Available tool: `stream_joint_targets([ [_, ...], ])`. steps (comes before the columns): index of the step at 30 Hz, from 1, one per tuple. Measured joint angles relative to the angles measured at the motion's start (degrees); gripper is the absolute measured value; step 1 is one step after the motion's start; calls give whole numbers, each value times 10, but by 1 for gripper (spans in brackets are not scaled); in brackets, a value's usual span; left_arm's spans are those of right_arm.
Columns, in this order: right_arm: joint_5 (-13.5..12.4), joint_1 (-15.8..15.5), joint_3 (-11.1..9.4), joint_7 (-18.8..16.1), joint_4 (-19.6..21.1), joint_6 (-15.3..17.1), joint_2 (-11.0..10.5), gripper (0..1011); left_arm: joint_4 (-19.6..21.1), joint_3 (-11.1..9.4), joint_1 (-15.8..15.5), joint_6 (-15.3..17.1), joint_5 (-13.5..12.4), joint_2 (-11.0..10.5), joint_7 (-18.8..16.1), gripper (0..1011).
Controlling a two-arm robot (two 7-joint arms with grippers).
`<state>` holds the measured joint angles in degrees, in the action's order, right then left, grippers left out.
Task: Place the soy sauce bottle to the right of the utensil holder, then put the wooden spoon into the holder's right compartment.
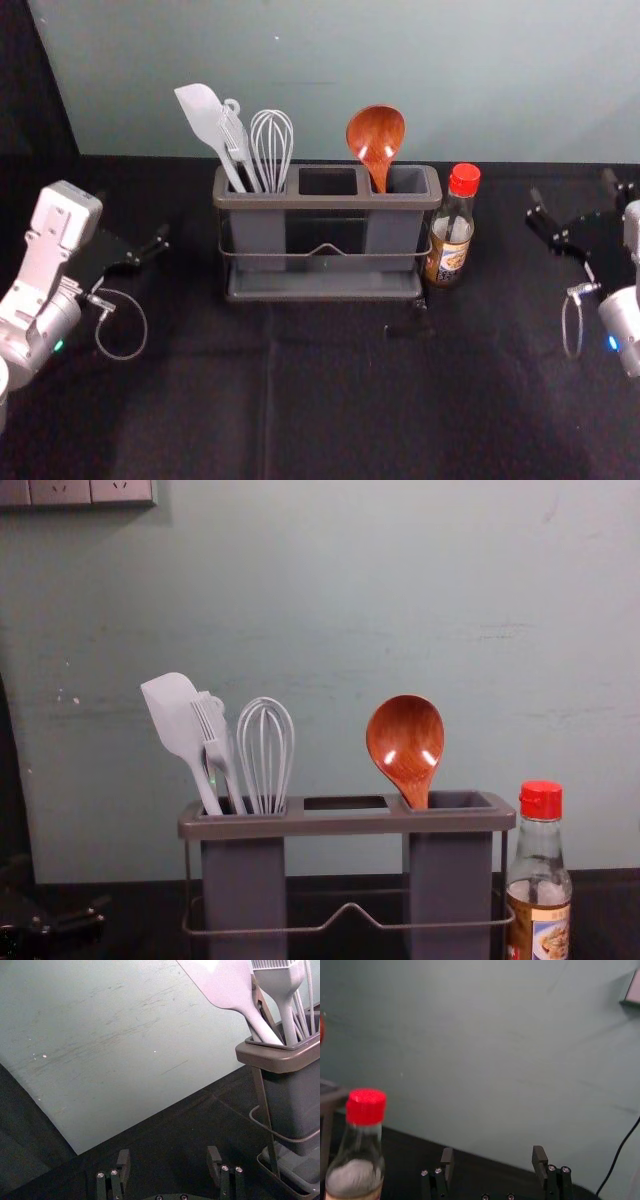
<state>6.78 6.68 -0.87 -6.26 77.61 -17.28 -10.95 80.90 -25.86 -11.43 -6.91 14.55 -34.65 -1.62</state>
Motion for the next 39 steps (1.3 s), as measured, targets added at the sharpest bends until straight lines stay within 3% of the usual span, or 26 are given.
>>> stream_joint_targets([
  [10, -7, 2, 2, -1, -25, 2, 1, 1004, 0, 0, 0, 0, 0, 0, 0, 1005],
  [22, -22, 8, 5, -15, -24, -10, -2, 1004, 0, 0, 0, 0, 0, 0, 0, 1005],
  [39, -21, 8, 4, -13, -22, -9, -1, 1004, 0, 0, 0, 0, 0, 0, 0, 1005],
])
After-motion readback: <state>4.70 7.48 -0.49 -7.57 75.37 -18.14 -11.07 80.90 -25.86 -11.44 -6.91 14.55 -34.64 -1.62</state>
